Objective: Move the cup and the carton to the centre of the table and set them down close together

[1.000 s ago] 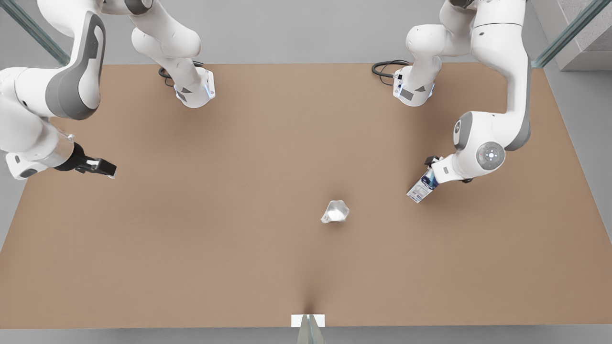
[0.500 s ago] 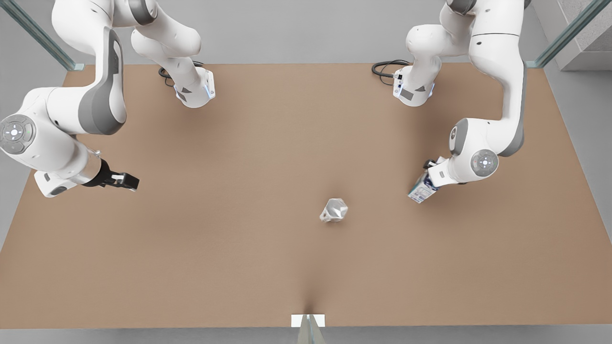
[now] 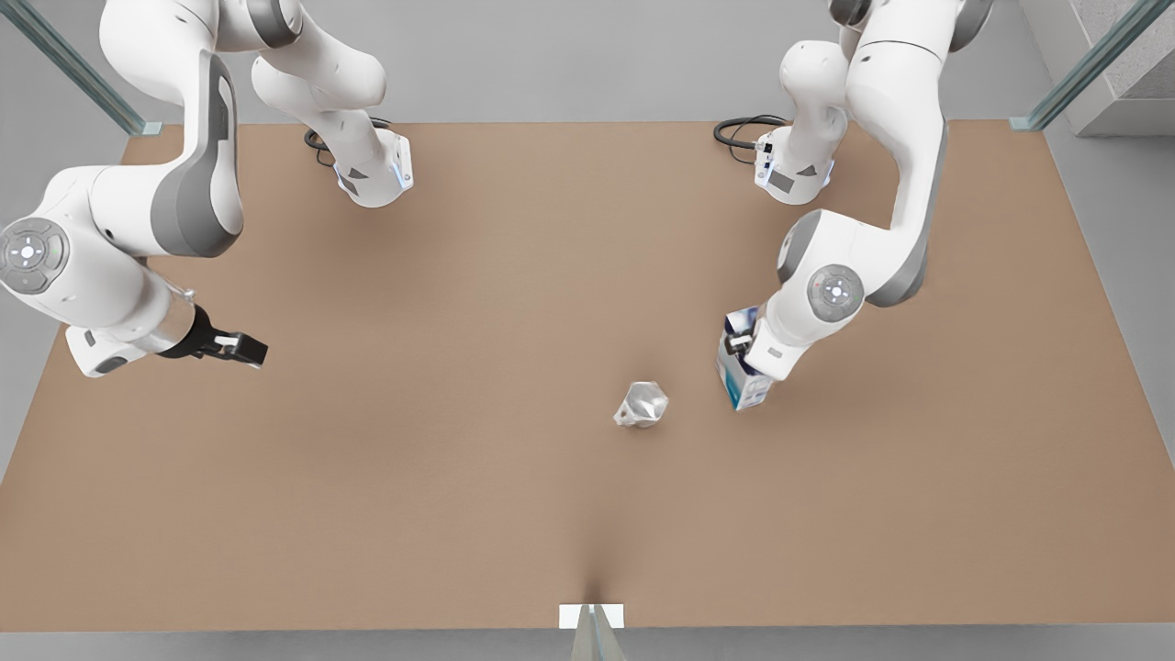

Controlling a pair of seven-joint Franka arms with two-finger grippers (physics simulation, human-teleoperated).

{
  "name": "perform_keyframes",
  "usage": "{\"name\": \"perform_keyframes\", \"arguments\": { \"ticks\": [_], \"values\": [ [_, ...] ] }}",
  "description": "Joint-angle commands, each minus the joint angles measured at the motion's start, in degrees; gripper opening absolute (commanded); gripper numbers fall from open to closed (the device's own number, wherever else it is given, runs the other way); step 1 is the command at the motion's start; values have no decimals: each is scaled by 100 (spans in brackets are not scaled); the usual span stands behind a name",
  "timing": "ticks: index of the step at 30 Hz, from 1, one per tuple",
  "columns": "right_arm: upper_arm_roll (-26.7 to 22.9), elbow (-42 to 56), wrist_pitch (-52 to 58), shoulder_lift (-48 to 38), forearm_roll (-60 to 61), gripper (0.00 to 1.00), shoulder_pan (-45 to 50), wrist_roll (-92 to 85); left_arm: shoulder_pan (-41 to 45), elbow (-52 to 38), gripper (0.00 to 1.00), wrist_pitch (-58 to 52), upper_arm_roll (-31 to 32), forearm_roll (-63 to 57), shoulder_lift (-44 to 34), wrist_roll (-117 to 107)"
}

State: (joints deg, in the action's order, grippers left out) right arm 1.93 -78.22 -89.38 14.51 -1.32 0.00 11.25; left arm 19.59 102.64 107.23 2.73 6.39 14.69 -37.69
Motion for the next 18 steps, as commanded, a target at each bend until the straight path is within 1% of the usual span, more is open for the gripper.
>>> {"name": "perform_keyframes", "arguments": {
  "ticks": [1,4,7,12,13,15,16,18],
  "values": [
    [0,0,0,0,0,100,0,0,19,10,63,0,8,591,17,-132],
    [0,0,0,8,9,100,0,0,449,72,63,17,8,881,78,-1389],
    [9,0,0,8,9,100,0,0,748,72,63,386,17,1048,96,-2303],
    [9,9,0,0,9,100,0,0,836,72,63,782,34,1479,324,-2445],
    [9,9,0,0,9,100,0,0,863,72,66,773,34,1479,359,-2445],
    [9,9,9,0,0,100,0,-9,863,72,78,773,34,1470,421,-2436],
    [0,0,44,-9,9,100,0,-9,863,72,82,773,34,1470,447,-2436],
    [-9,0,53,0,9,100,0,9,863,72,87,773,34,1470,482,-2427]
  ]
}}
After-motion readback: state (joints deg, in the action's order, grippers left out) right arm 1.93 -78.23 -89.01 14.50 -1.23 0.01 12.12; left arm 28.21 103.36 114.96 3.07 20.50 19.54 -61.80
